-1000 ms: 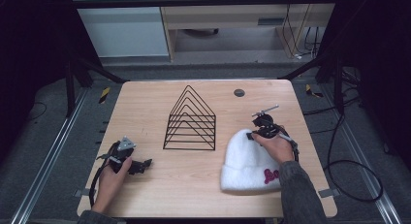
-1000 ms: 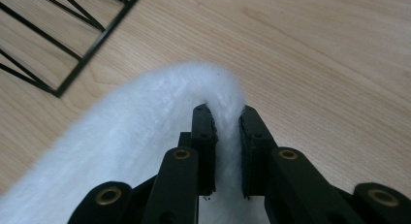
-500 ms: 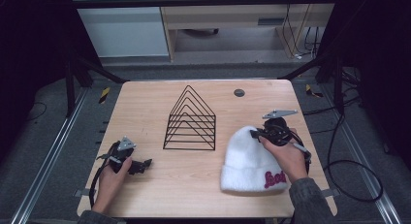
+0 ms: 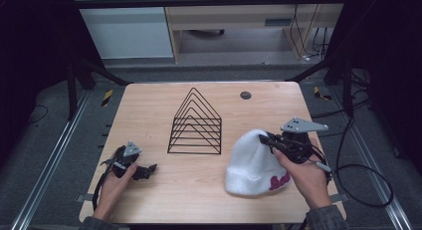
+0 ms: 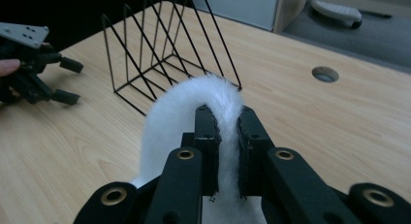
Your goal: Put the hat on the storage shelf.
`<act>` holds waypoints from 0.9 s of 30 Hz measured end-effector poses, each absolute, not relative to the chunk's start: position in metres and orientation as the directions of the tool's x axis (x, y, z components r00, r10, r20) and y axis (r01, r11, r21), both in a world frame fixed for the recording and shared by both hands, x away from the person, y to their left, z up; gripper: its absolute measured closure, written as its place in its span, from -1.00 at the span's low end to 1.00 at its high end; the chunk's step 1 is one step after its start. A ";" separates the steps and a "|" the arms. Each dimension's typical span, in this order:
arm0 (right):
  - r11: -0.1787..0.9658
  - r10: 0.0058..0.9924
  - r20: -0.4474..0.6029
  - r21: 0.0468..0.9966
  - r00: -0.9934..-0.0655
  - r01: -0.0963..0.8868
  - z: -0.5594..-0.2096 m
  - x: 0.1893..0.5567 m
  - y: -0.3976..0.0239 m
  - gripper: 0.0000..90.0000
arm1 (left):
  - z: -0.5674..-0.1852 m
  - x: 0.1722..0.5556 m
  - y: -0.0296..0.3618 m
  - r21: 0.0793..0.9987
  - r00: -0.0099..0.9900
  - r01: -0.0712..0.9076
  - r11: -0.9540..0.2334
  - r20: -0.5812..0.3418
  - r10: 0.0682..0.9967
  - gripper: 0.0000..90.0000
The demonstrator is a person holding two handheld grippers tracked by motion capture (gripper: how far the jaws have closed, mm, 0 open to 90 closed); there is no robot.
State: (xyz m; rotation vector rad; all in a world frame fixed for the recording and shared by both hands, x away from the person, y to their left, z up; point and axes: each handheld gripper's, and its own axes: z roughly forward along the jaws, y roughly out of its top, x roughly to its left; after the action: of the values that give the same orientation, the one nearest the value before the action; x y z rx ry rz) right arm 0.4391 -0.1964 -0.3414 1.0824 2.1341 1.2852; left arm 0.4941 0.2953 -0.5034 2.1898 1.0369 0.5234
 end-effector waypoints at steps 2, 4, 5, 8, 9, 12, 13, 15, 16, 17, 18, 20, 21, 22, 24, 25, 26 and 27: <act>0.271 0.791 0.023 0.883 -0.611 0.384 -0.336 0.437 -0.196 0.82 | -0.500 0.492 0.293 0.714 0.613 0.511 -0.478 0.087 0.785 -0.95; 0.268 0.791 0.018 0.888 -0.612 0.373 -0.331 0.436 -0.195 0.82 | -0.496 0.490 0.293 0.740 0.607 0.484 -0.467 0.101 0.789 -0.94; 0.268 0.791 0.018 0.888 -0.612 0.373 -0.331 0.436 -0.195 0.82 | -0.496 0.490 0.293 0.740 0.607 0.484 -0.467 0.101 0.789 -0.94; 0.270 0.790 0.003 0.896 -0.613 0.353 -0.320 0.437 -0.193 0.82 | -0.485 0.487 0.295 0.813 0.609 0.426 -0.397 0.067 0.790 -0.92; 0.271 0.790 -0.001 0.897 -0.613 0.348 -0.317 0.437 -0.192 0.82 | -0.485 0.487 0.295 0.813 0.609 0.426 -0.397 0.067 0.790 -0.93; 0.265 0.795 -0.010 0.905 -0.606 0.333 -0.304 0.439 -0.190 0.82 | -0.470 0.486 0.294 0.820 0.621 0.411 -0.398 0.068 0.781 -0.92; 0.263 0.795 -0.012 0.908 -0.607 0.327 -0.299 0.440 -0.189 0.82 | -0.456 0.485 0.293 0.838 0.632 0.398 -0.372 0.043 0.774 -0.91; 0.261 0.794 -0.015 0.911 -0.607 0.320 -0.294 0.441 -0.189 0.82 | -0.448 0.484 0.291 0.845 0.641 0.387 -0.369 0.041 0.766 -0.91; 0.261 0.795 -0.020 0.914 -0.606 0.312 -0.289 0.442 -0.188 0.82 | -0.440 0.484 0.288 0.851 0.647 0.376 -0.366 0.042 0.761 -0.91; 0.258 0.795 -0.021 0.916 -0.606 0.306 -0.284 0.443 -0.187 0.82 | -0.431 0.485 0.285 0.854 0.655 0.363 -0.372 0.050 0.754 -0.91; 0.257 0.796 -0.025 0.918 -0.605 0.301 -0.278 0.444 -0.186 0.82 | -0.420 0.485 0.282 0.859 0.667 0.347 -0.376 0.055 0.743 -0.91; 0.240 0.802 -0.025 0.928 -0.597 0.284 -0.262 0.451 -0.186 0.82 | -0.396 0.486 0.272 0.878 0.698 0.321 -0.354 0.033 0.716 -0.91; 0.222 0.804 -0.013 0.934 -0.594 0.280 -0.257 0.453 -0.185 0.82 | -0.387 0.486 0.269 0.883 0.709 0.312 -0.352 0.030 0.705 -0.91; 0.216 0.804 -0.011 0.937 -0.594 0.276 -0.251 0.455 -0.184 0.82 | -0.379 0.486 0.265 0.885 0.721 0.299 -0.356 0.035 0.692 -0.91; 0.217 0.806 -0.019 0.939 -0.592 0.266 -0.246 0.457 -0.182 0.82 | -0.371 0.486 0.262 0.887 0.733 0.289 -0.360 0.037 0.679 -0.92; 0.216 0.808 -0.023 0.942 -0.589 0.258 -0.240 0.459 -0.180 0.82 | -0.362 0.486 0.258 0.891 0.747 0.279 -0.358 0.033 0.664 -0.92; 0.215 0.809 -0.035 0.946 -0.587 0.241 -0.230 0.463 -0.175 0.82 | -0.350 0.487 0.253 0.894 0.762 0.271 -0.356 0.027 0.648 -0.91; 0.215 0.809 -0.035 0.946 -0.587 0.241 -0.230 0.463 -0.175 0.82 | -0.350 0.487 0.253 0.894 0.762 0.271 -0.356 0.027 0.648 -0.91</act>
State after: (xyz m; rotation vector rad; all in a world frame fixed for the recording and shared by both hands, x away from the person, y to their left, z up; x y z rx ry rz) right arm 0.4629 -0.1755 -0.2301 0.9670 1.9561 1.3759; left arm 0.4868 0.2529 -0.3496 1.9448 0.6968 0.4669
